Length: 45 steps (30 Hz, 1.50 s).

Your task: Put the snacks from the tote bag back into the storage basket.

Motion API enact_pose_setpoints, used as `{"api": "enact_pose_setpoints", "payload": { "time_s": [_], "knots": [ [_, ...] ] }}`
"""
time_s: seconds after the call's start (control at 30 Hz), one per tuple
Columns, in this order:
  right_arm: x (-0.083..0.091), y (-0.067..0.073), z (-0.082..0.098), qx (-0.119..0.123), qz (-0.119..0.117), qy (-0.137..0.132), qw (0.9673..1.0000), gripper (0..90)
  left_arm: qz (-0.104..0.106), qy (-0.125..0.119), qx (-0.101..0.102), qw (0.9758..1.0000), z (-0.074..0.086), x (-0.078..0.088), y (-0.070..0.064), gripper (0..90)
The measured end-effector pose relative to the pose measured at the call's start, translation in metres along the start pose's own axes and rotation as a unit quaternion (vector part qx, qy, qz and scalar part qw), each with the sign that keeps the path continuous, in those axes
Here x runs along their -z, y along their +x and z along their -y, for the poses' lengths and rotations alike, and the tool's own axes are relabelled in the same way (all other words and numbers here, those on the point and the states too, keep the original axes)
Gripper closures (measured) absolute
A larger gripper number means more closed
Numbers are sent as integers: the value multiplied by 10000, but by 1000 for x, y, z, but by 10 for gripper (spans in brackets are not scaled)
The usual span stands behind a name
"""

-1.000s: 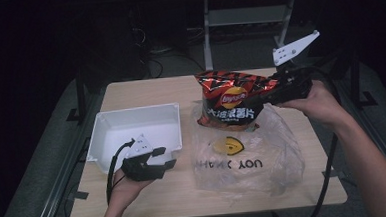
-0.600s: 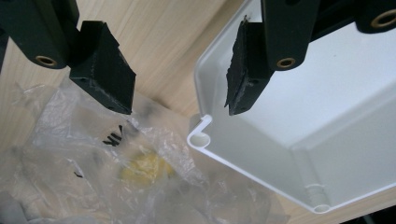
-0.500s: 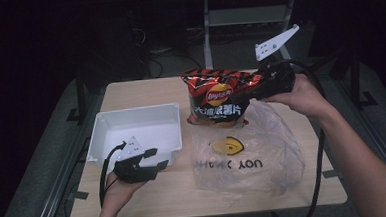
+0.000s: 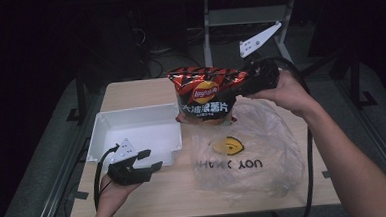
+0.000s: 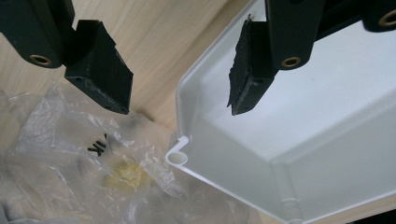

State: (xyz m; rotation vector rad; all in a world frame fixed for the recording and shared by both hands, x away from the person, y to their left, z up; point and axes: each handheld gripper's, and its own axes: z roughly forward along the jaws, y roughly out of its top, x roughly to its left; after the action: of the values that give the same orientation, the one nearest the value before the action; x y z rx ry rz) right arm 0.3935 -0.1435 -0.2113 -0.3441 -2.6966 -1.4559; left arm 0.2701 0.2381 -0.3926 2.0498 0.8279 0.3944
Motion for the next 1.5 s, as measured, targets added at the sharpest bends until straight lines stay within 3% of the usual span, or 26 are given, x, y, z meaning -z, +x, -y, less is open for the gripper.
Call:
{"api": "enact_pose_setpoints", "payload": {
  "time_s": [0.2,0.57,0.67,1.27,1.5],
  "knots": [
    [-15,-4,-6,32,-104,23,9999,702,-109,-61,133,9998,5,6,5,386],
    [-42,-13,-16,96,-280,32,9996,701,-347,47,116,9993,13,13,13,380],
    [-49,-15,-20,118,-309,67,9994,702,-394,2,202,9990,16,15,15,378],
    [-88,-21,-42,247,-602,157,9978,702,-811,-135,562,9950,33,44,40,368],
    [-101,-23,-50,317,-686,168,9970,701,-916,-64,516,9944,36,48,45,364]
  ]
}}
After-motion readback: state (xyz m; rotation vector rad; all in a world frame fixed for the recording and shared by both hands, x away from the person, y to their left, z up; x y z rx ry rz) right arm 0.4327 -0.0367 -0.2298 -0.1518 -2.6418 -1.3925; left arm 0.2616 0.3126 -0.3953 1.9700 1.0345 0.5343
